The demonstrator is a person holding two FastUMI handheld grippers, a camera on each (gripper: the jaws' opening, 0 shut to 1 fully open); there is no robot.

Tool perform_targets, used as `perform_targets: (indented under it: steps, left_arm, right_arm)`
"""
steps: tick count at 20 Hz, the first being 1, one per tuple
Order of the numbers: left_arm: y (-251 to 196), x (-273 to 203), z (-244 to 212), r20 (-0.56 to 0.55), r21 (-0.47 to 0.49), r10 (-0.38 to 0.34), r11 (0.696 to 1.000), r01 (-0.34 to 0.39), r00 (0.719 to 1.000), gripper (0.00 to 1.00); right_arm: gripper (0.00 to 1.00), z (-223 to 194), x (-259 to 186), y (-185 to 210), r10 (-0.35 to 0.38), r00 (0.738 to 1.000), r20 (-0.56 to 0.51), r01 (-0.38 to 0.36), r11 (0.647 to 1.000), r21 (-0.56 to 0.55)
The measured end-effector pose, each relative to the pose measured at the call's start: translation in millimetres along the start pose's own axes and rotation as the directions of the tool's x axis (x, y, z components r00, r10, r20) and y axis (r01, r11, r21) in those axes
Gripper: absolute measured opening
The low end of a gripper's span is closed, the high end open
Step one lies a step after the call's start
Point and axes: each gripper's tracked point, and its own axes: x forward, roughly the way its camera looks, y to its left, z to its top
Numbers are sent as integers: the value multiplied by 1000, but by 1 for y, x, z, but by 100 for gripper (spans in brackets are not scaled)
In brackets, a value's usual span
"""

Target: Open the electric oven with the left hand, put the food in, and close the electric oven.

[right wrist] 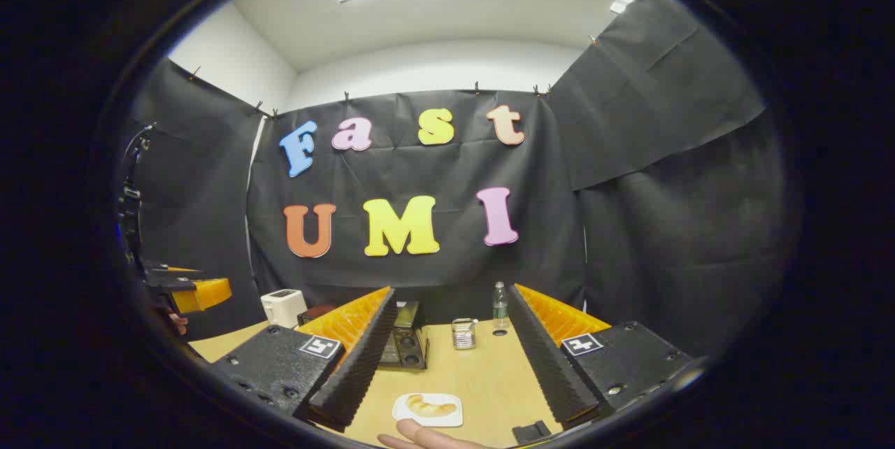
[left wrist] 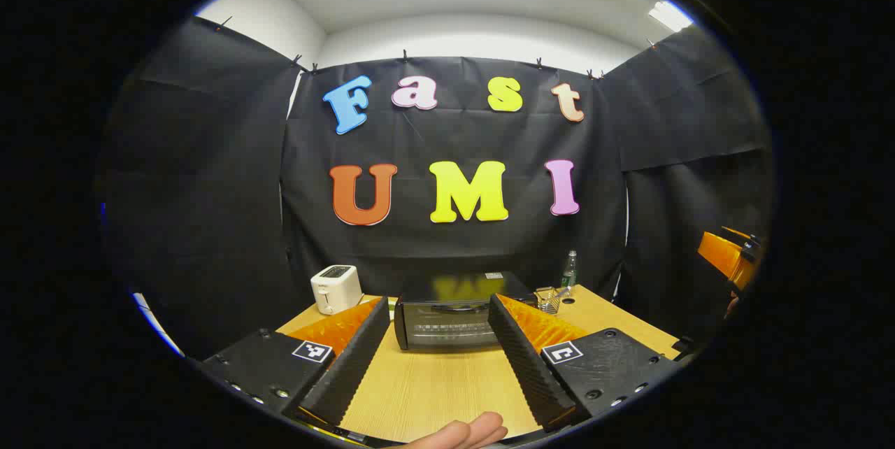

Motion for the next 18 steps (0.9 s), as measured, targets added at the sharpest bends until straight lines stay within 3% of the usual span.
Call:
perform_targets:
  steps: [10, 13, 18]
  left_arm:
    - [1, 15, -3, 0, -4, -4, 1000, 4, 1000, 93]
    - [3, 23, -4, -6, -19, -6, 1000, 6, 1000, 93]
    - [-14, 64, -10, -30, -29, -68, 997, 67, 997, 93]
  right_arm:
    - [96, 2, -4, -33, -84, 996, 7, 84, 996, 32]
    - [96, -4, -4, -26, -47, 999, -2, 47, 998, 50]
    - [96, -13, 3, -32, -20, 1000, -15, 21, 998, 56]
